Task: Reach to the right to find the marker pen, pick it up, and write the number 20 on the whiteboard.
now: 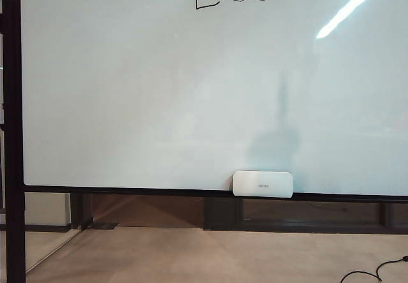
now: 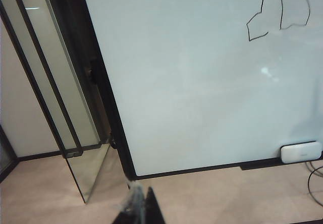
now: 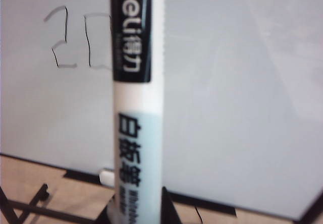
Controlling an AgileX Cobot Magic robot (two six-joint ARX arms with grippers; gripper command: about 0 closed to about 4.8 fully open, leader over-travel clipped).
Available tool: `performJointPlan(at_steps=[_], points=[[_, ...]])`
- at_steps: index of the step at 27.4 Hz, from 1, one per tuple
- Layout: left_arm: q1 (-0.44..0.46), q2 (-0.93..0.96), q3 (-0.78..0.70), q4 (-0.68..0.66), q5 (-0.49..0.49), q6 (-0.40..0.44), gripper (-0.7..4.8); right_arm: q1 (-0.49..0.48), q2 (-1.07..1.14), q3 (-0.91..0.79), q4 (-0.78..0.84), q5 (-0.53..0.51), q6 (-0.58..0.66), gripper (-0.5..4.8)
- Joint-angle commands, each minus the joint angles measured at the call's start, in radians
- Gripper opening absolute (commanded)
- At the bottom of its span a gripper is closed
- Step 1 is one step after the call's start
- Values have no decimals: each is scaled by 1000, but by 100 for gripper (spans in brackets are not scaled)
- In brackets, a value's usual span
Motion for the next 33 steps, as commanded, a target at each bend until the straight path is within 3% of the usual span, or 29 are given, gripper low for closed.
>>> performJointPlan(at_steps=[1, 7, 10, 19, 27, 33], points=[[17, -28, 25, -67, -3, -36, -5, 0, -76, -3, -83, 43, 8, -2], [142, -92, 28, -142, 82, -36, -5, 0, -261, -96, -82, 49, 5, -2], [201, -113, 28, -150, 189, -89, -5, 0, -358, -172, -84, 44, 5, -2], [338, -126, 4, -189, 327, -184, -5, 0, -635, -431, -84, -61, 22, -1], [362, -126, -120, -145, 437, -231, -5, -62, -806, -750, -69, -141, 113, -1], [361, -127, -243, -66, 479, -250, -5, -159, -961, -1052, 100, -330, 125, -2]])
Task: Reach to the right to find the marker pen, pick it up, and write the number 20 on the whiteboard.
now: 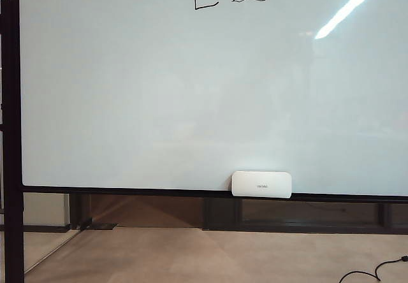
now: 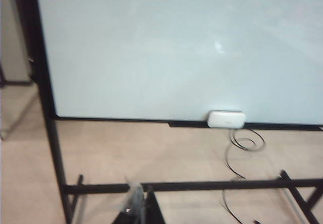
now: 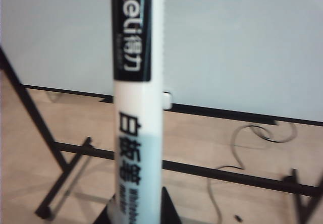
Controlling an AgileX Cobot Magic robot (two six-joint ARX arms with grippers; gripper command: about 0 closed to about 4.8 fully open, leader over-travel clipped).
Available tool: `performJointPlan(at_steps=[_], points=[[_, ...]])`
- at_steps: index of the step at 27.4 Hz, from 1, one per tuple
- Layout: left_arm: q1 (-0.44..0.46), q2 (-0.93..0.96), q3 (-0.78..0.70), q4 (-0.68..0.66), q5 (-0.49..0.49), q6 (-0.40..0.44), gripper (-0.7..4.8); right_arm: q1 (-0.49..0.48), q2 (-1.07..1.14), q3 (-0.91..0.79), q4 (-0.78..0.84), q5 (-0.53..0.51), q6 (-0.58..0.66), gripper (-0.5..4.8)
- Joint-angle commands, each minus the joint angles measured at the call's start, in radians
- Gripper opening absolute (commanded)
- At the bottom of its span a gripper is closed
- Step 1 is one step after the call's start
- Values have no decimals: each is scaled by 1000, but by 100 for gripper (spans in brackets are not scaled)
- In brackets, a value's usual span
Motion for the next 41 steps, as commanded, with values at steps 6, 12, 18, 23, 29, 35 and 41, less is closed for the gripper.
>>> performJointPlan(at_steps=[6, 12, 18, 23, 29, 35, 41], points=[[-1, 1, -235, 243, 24, -61, -5, -191, -134, -348, 343, -291, 51, -1], [-1, 3, -443, 536, 35, -116, -5, -204, -129, -568, 685, -324, 101, -2], [-2, 3, -647, 840, 63, -116, -5, -203, -117, -795, 1071, -294, 109, -1], [-9, 11, -809, 974, 63, -168, -5, -201, -109, -976, 1287, -291, 160, -1], [-10, 11, -896, 1047, 24, -164, -5, -201, -109, -1101, 1315, -257, 157, -1], [-31, 11, -1010, 1120, -42, -144, -5, -201, -110, -1184, 1320, -141, 156, -1], [-100, 11, -1086, 1144, -107, -103, -5, -201, -111, -1231, 1324, -132, 85, -1]])
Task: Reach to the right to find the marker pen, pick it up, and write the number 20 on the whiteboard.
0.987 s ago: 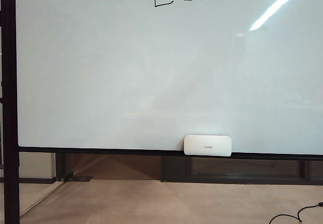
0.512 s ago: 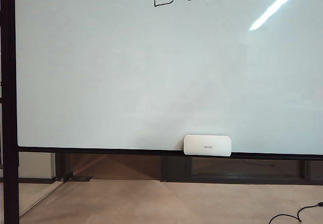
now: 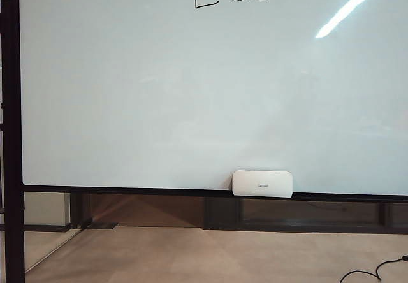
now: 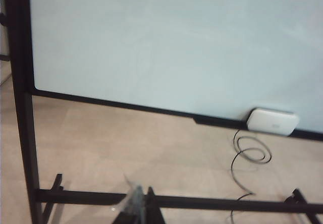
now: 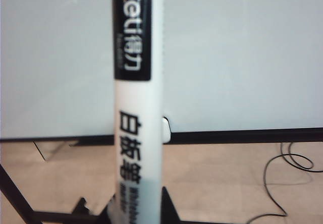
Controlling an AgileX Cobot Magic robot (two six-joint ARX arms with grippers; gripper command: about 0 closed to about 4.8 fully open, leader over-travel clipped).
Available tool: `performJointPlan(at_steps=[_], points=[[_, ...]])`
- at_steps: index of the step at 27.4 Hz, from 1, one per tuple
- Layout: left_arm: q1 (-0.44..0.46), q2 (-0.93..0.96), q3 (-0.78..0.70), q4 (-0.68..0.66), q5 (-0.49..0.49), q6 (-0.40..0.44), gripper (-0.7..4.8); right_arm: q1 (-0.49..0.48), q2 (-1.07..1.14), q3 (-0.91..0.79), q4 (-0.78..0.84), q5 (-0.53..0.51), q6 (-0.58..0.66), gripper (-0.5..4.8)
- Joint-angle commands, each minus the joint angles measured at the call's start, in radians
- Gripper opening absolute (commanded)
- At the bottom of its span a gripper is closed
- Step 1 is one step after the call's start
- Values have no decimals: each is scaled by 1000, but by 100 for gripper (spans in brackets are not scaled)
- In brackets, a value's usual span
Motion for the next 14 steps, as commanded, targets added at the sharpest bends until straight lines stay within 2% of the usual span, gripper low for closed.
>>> performJointPlan(at_steps=[1, 5, 9, 14], points=[[-43, 0, -18, 39, -47, 18, -5, 0, 0, -16, 13, 3, -70, -1], [-124, -1, -41, 40, -117, 23, -5, 0, -1, -37, -11, 36, -120, -1], [-218, -1, -66, 47, -225, 74, -5, 0, -1, -55, -12, 43, -146, -1], [-313, 0, -98, 68, -289, 95, -5, 0, -1, -55, -67, 44, -168, -1]])
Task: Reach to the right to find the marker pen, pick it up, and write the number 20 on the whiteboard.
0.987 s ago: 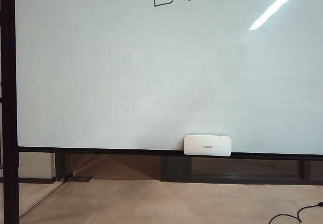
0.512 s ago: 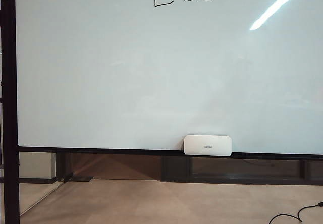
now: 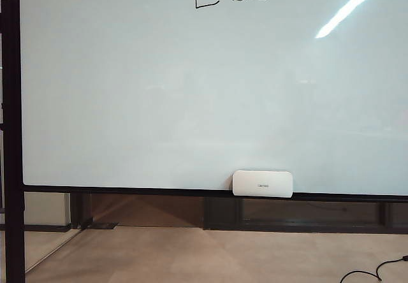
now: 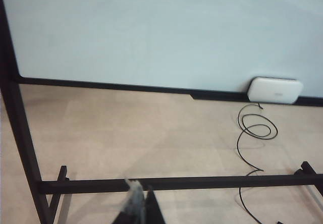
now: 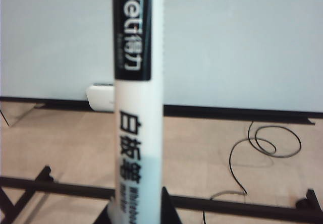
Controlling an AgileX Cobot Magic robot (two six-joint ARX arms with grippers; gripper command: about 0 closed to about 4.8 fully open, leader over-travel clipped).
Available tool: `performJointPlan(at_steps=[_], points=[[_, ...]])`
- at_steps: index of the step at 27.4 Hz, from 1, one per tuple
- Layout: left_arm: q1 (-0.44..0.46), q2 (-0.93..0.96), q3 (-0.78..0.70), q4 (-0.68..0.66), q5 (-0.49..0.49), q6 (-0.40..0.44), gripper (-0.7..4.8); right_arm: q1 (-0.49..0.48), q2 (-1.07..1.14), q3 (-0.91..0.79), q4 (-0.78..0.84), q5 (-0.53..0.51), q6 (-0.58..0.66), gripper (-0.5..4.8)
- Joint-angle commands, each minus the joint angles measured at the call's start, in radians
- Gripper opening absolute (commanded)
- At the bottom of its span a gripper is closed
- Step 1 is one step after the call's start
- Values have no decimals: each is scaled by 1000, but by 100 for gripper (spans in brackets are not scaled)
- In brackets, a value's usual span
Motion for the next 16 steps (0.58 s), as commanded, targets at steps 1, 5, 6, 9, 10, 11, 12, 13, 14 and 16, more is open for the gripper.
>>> performJointPlan(at_steps=[1, 5, 6, 9, 10, 11, 12, 13, 14, 16], points=[[-55, 0, -3, 18, -51, 47, -5, 0, 0, -1, -24, 0, -22, -1], [-72, 0, -3, 20, -64, 74, -5, 1, 0, -1, -25, 1, -21, -1], [-71, 0, -3, 19, -64, 74, -5, 1, 0, -1, -26, 2, -21, -1], [-71, 0, -3, 19, -65, 40, 5, 1, -1, -1, -22, 1, -19, -1], [-71, 0, -3, 19, -64, 35, 4, 1, -1, -1, -17, -2, -15, -1], [-71, 0, -3, 19, -64, 37, 3, 1, -1, -1, -13, -2, -13, -1], [-71, 0, -3, 20, -64, 41, 3, 1, -1, -1, -9, -2, -13, -1], [-71, 0, -3, 19, -64, 45, 3, 1, -1, -1, -9, -1, -14, -1], [-71, 0, -3, 18, -64, 45, 3, 1, -1, -1, -10, 2, -14, -1], [-71, 0, -3, 19, -63, 44, 3, 0, -1, -1, -8, 1, -15, -1]])
